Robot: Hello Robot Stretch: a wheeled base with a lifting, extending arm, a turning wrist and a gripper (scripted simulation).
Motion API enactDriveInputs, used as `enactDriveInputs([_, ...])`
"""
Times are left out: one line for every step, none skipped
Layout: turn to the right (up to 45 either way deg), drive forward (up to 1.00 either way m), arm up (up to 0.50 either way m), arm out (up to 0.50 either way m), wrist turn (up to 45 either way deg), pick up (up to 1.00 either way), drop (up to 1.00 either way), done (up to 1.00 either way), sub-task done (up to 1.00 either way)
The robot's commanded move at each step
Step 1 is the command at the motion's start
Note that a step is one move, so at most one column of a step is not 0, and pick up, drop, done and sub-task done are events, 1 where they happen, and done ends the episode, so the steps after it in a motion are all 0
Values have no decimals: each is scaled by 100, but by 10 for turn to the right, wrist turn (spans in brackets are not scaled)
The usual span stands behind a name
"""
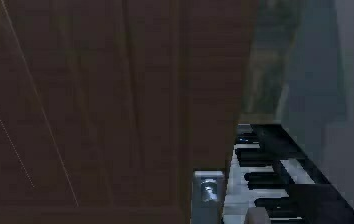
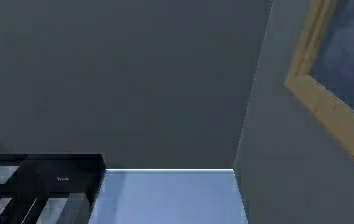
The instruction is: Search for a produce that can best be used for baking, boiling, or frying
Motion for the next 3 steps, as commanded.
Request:
enactDriveInputs([-450,0,0,0,0,0,0,0,0])
enactDriveInputs([-330,0,0,0,0,0,0,0,0])
enactDriveInputs([0,100,0,0,0,0,0,0,0])
